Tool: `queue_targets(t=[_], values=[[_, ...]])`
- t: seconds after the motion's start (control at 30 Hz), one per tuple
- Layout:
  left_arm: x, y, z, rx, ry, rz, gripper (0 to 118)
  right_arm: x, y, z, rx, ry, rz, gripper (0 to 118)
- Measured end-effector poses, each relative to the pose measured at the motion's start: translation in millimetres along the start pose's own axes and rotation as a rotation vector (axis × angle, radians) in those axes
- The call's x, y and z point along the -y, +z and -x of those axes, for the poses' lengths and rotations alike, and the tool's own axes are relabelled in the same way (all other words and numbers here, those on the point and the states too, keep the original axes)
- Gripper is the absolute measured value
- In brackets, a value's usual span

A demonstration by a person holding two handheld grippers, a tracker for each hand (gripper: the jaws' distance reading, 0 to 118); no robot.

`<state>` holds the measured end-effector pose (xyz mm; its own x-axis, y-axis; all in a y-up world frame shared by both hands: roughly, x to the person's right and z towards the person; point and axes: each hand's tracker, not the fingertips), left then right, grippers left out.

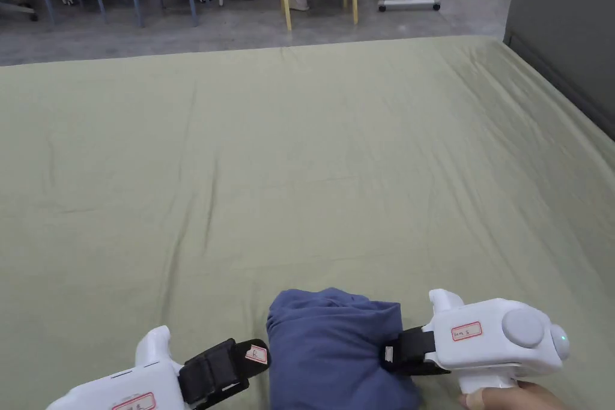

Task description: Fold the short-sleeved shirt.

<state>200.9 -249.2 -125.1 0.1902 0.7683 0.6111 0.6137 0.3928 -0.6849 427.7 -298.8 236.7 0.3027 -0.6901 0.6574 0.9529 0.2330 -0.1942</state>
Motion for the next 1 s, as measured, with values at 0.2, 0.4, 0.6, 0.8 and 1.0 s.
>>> queue_targets(t=[0.2, 0.4, 0.6, 0.8, 1.0], values=[[7, -77, -11, -0.089, -0.129, 0.185, 118, 4, 5, -4, 0.030, 0.041, -0.006, 2], [7, -104, -37, -0.169, -0.234, 0.207, 52, 10, 7, -15, 0.024, -0.004, -0.030, 2], [-8, -62, -43, -0.162, -0.252, 0.245, 45, 26, 26, 19, 0.045, 0.152, -0.051, 3], [-61, 36, 1, -0.291, -0.261, 0.240, 45, 68, 67, 69, -0.155, 0.292, -0.060, 3], [-116, 140, 89, -0.560, -0.136, 0.255, 45, 112, 88, 92, -0.140, 0.379, -0.034, 3]])
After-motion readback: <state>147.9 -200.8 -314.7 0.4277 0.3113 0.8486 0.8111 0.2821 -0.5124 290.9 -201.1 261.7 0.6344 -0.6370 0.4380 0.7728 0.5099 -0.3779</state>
